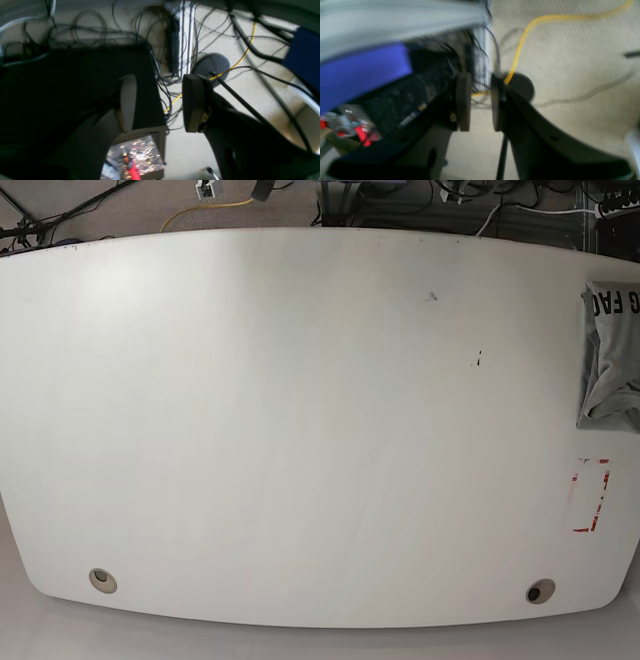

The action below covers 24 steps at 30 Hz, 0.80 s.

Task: Fold the T-shirt properly

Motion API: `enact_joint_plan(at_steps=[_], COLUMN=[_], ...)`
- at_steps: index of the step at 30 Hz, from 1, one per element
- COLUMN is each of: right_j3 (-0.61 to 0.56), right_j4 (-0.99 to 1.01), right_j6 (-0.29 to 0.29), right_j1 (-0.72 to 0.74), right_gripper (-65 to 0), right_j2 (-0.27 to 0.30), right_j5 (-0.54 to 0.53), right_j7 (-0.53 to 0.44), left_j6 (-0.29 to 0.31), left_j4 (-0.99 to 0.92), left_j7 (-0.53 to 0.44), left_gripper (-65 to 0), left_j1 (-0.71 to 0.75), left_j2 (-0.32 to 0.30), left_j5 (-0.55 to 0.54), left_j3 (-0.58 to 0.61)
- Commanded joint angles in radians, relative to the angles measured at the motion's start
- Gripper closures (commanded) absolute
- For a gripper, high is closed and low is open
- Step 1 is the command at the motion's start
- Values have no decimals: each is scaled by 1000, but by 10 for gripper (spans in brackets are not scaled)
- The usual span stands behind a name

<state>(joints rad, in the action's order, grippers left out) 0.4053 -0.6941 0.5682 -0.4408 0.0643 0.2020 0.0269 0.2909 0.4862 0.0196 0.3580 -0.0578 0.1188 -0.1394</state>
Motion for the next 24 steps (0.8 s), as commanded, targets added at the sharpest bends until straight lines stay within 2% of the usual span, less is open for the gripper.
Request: enact_joint_plan(at_steps=[1,5,11,17,21,24], right_j3=[2,2,2,2,2,2], right_j4=[58,138,213,278,305,305], right_j6=[-14,-78,-147,-207,-211,-210], right_j1=[35,99,170,210,230,230], right_gripper=[-128,-128,-130,-135,-135,-136], right_j2=[9,9,12,27,29,29], right_j5=[18,78,135,164,167,169], right_j7=[-17,-17,-17,-17,-17,-17], left_j6=[9,-5,-178,-189,-192,-221], left_j4=[-91,-246,-401,-421,-413,-413], left_j7=[-10,-66,-97,-94,-46,-40], left_gripper=[-268,-268,-268,-268,-268,-268], left_j1=[-40,-127,-231,-253,-256,-264], left_j2=[6,5,5,5,5,5], left_j5=[-1,-1,3,5,3,3], left_j3=[1,1,2,2,2,2])
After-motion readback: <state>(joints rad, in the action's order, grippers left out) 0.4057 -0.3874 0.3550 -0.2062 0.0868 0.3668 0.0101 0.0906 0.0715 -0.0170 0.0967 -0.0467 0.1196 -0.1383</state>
